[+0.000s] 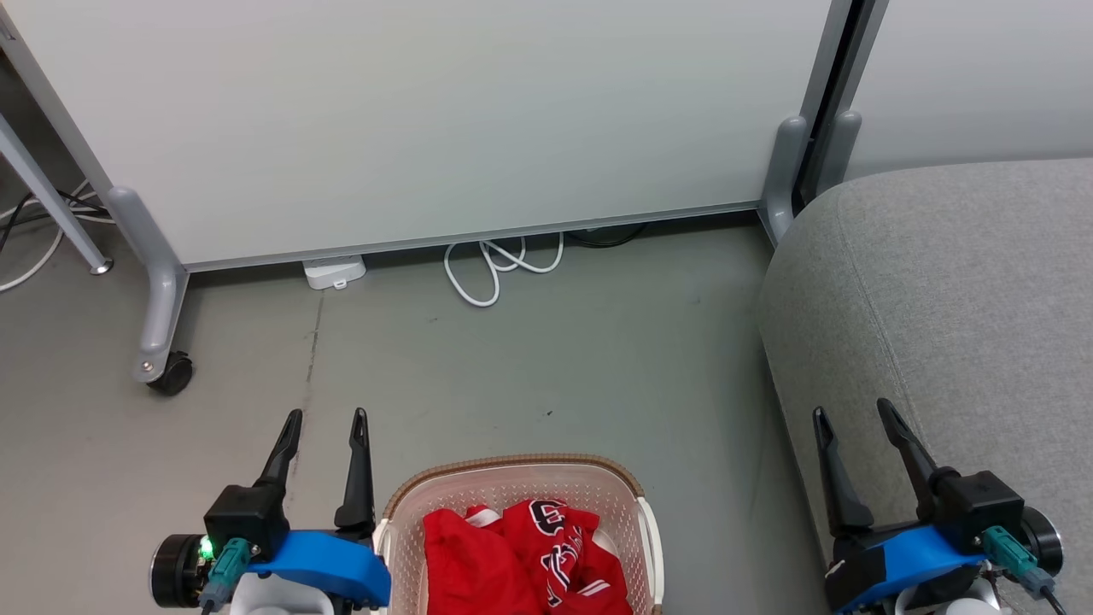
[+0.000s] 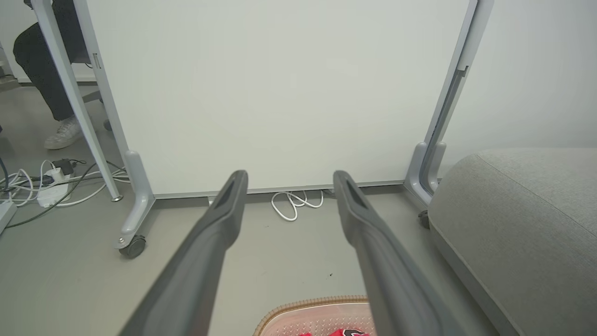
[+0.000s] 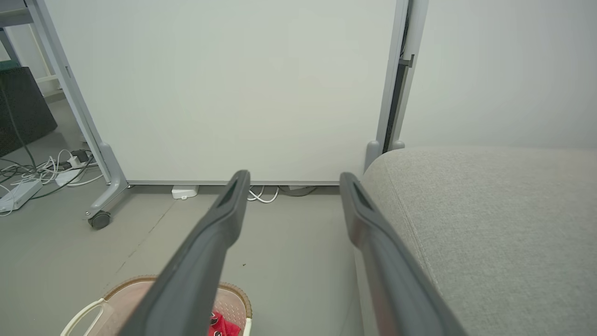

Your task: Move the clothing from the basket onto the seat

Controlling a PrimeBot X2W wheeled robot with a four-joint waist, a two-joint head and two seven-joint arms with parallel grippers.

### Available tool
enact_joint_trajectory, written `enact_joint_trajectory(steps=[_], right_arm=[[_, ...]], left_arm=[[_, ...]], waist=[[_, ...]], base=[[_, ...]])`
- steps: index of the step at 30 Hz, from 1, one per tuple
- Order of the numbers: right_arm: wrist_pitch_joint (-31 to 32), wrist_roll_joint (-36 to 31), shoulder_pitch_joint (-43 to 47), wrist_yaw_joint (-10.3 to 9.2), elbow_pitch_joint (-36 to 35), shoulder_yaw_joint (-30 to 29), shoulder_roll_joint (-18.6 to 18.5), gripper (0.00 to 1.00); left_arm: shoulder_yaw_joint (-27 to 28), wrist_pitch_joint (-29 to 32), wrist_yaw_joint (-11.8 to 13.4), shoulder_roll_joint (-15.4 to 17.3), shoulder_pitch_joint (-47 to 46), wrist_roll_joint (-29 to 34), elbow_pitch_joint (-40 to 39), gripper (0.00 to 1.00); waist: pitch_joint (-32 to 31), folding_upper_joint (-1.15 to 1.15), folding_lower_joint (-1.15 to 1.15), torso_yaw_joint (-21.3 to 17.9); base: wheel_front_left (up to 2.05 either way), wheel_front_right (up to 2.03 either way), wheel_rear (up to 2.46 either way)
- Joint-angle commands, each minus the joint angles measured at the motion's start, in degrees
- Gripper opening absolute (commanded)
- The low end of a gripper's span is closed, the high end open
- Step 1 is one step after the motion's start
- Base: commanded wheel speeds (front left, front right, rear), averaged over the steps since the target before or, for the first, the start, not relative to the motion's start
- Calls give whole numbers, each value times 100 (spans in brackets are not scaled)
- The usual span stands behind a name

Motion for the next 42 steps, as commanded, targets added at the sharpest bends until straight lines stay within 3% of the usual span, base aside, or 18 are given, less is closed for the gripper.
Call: enact_joint_trajectory(steps=[1, 24, 34, 42], right_arm=[[-50, -89, -78, 14, -9, 8, -34, 100], [-104, -268, -68, 14, -11, 78, -35, 100], [-101, -193, -278, 13, -87, 508, -32, 100], [-100, -62, -510, 9, -255, 793, -30, 100]], left_arm=[[-9, -48, -18, 8, -78, 88, 6, 100], [-11, -101, -34, -31, -39, 272, 84, 100], [176, -101, -11, -4, -102, 76, 491, 100], [194, -26, 69, 66, -544, 76, 1473, 100]], waist=[[-1, 0, 0, 2], [28, 0, 0, -2], [456, 0, 0, -703], [1157, 0, 0, -1305]], base=[[0, 0, 0], [0, 0, 0], [0, 0, 0], [0, 0, 0]])
